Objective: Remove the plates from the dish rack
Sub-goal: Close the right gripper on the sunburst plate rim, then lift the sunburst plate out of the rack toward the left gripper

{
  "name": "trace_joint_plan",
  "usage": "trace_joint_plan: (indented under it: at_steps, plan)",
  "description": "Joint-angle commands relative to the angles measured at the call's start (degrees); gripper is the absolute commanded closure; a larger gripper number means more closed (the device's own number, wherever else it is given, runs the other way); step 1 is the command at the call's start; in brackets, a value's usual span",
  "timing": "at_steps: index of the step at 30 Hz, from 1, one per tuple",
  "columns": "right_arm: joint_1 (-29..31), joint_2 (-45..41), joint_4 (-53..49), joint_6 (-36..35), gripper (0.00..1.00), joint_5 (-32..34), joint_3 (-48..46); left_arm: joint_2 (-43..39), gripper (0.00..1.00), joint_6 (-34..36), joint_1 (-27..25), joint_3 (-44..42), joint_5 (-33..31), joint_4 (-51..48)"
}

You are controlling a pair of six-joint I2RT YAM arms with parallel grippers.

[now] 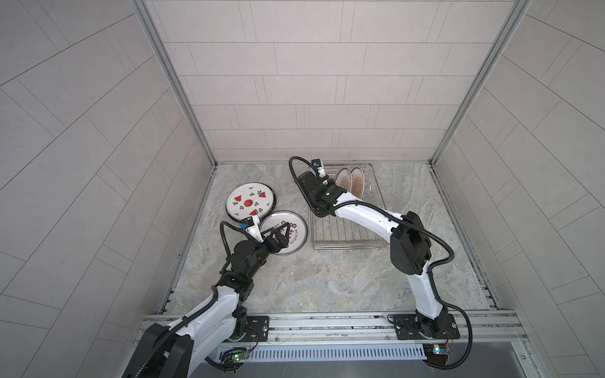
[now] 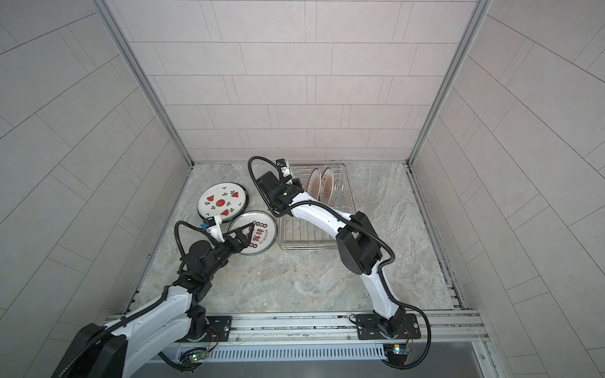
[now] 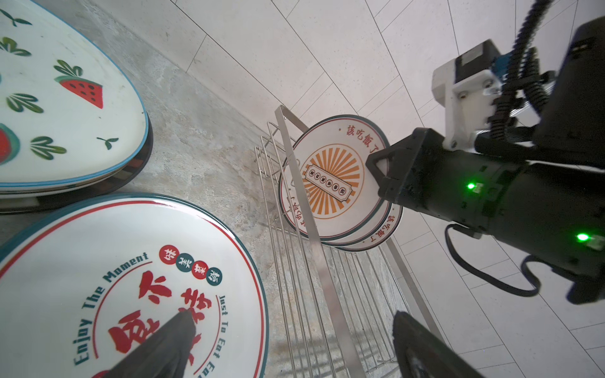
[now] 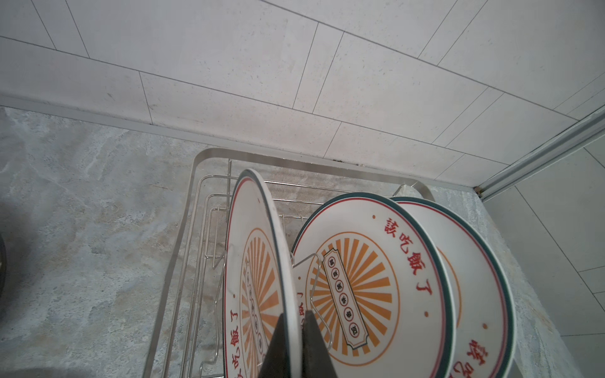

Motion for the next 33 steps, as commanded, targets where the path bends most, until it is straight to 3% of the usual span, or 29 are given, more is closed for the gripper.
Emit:
trace_joint_plan:
  at_steps: [1, 10, 19, 28, 33]
  plan:
    - [0.3, -6.1, 2.2, -1.4, 0.93, 3.9, -1.8, -0.9, 0.0, -0.1, -0.2, -0.5, -0.5, 1.8]
    - [0.4, -13.4, 6.0, -1.9, 0.93, 0.7, -9.5, -0.9, 0.0, -0.2, -0.2, -0.6, -0.6, 1.9]
    - [-0.2, -20.5, 11.0, -2.9, 0.94, -7.7, -17.2, -2.5, 0.0, -0.1, -0.3, -1.1, -0.7, 1.4]
    - [-2.9, -28.9, 16.3, -0.9, 0.94, -18.8, -26.3, -6.3, 0.0, 1.2, -0.2, -2.0, -1.1, 0.4]
    - [-7.9, -34.6, 20.4, 2.6, 0.94, -32.5, -33.2, -9.1, 0.0, 1.3, -0.2, -2.5, -1.3, -0.6]
